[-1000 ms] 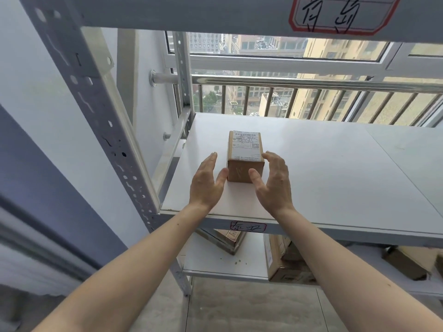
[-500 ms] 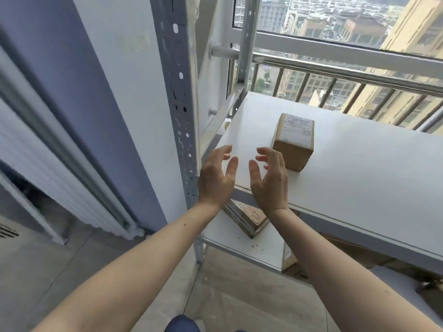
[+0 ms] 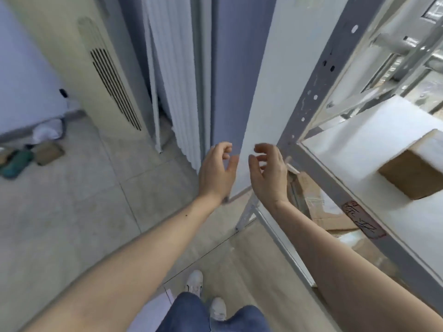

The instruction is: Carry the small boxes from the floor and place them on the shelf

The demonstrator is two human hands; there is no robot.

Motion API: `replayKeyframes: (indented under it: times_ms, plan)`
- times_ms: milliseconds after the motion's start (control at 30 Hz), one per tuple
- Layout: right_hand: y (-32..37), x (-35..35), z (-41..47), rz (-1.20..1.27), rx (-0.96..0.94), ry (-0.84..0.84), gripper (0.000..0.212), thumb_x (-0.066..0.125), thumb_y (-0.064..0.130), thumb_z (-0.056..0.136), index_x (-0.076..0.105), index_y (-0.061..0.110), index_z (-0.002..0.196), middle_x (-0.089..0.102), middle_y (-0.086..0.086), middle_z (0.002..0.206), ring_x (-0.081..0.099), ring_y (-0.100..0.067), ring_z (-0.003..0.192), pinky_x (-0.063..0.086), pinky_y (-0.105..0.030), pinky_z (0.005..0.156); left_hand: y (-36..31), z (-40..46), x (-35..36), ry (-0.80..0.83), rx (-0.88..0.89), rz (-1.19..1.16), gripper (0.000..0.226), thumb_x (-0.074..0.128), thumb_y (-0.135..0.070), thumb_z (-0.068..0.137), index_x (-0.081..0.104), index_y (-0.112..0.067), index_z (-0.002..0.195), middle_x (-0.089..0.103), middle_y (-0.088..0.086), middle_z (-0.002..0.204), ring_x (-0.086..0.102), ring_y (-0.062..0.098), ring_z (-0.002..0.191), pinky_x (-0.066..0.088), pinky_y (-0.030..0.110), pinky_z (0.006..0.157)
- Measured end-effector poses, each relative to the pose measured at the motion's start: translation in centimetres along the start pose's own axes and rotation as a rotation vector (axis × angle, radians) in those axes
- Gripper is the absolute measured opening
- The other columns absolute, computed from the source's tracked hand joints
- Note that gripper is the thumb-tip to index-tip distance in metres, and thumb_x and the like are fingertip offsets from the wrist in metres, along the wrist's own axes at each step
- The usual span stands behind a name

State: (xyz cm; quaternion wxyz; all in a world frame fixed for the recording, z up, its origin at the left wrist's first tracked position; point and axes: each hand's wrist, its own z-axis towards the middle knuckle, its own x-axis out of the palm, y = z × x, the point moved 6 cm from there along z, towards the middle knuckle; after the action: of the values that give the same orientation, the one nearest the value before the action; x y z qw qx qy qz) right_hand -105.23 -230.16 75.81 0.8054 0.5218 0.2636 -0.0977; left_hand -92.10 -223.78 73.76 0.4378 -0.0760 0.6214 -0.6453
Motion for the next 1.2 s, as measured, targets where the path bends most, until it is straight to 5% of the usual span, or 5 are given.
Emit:
replayKeyframes:
  times_ms: [533, 1200]
  plan:
    - [14.6, 24.3, -15.7, 0.079, -0.158, 0.797, 0.020, 0.050, 0.027, 0.095, 0.057, 0.016, 0.111, 0.061, 0.000, 0.114, 0.061, -0.018, 0.101, 0.050, -0.042, 0.088, 16.4, -14.7, -26.6, -0.528, -0.602, 0.151, 0.024, 0.064, -0.024, 0.091, 0.066, -0.010, 0.111, 0.071, 0.004, 0.110, 0.067, 0.021, 0.095, 0.051, 0.031, 0.083]
    - [35.0, 42.3, -46.1, 0.124, -0.444, 1.387, 0.026, 0.052, 0.021, 0.096, 0.059, 0.011, 0.119, 0.062, -0.002, 0.119, 0.058, -0.012, 0.091, 0.041, -0.022, 0.077, 26.8, -40.6, -53.3, -1.060, -0.974, -0.030, 0.023, 0.062, -0.020, 0.089, 0.066, -0.014, 0.111, 0.068, -0.003, 0.108, 0.064, 0.017, 0.093, 0.052, 0.034, 0.092]
